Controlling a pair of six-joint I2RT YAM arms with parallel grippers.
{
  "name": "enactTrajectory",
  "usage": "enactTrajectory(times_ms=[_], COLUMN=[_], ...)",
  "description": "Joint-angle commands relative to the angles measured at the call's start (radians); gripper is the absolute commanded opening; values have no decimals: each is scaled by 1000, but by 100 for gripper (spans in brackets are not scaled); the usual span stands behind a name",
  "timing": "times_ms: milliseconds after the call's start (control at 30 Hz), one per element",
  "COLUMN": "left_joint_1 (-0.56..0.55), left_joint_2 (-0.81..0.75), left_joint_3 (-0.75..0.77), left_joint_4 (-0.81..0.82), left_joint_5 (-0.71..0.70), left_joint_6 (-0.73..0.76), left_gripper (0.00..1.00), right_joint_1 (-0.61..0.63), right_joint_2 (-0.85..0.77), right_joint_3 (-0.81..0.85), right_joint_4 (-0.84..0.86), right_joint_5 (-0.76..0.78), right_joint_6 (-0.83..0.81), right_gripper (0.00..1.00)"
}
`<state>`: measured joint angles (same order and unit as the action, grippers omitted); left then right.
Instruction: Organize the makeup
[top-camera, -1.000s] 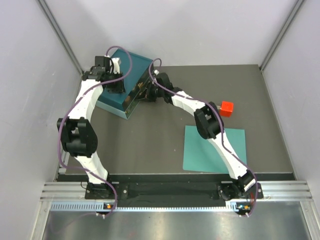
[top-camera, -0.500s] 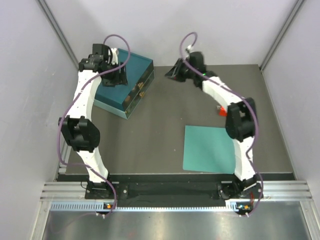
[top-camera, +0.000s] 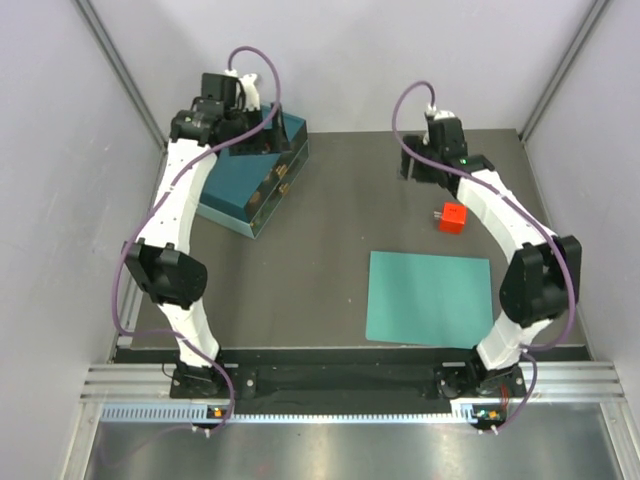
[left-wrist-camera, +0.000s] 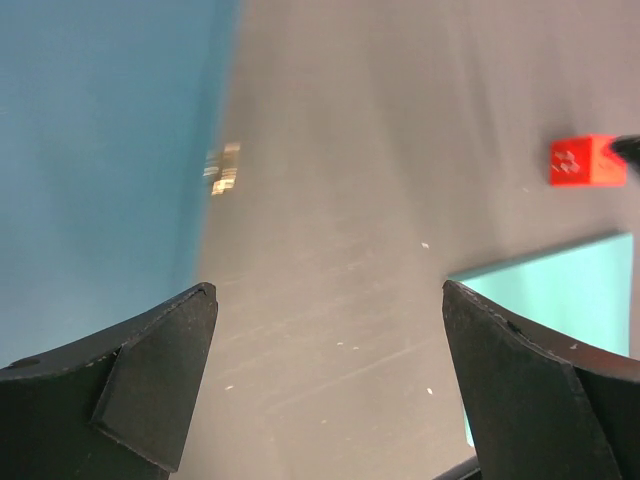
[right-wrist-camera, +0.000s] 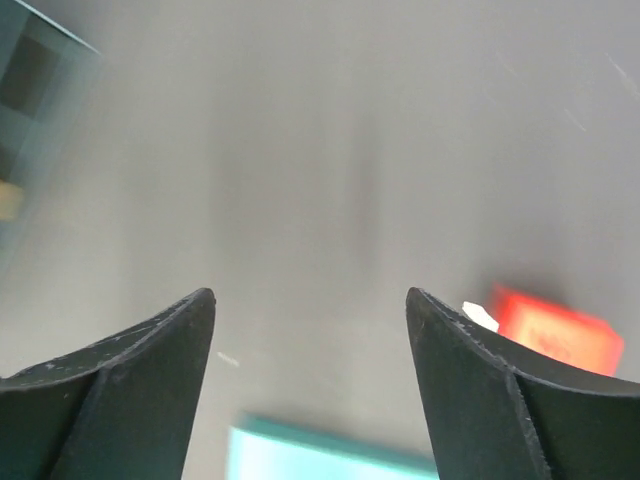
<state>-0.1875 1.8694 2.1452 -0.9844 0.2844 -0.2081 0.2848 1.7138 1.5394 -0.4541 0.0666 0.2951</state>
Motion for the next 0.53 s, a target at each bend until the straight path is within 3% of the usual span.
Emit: enactTrajectory(times_ms=[0,100,233,500], left_joint_1=[-73,-131,-178,-193], left_joint_2=[10,34,65,69], left_joint_3=[33,28,-2,-87], left_joint_4=[62,58,46,37], left_joint_5=[9,-25,-36,-42], left_joint_6=[6,6,-5,3], left_gripper=[99,99,99,99], right_joint_1=[-33,-42,-59,-93], right_joint_2=[-135,-212,-290,-345], right_joint_3=[-137,-240,-354,-397], right_joint_4=[-47,-43,-28,-11], right_joint_5=[169,199,200,176], right_joint_6=[-68,-63,-63,-79], right_gripper=[78,83,98,100])
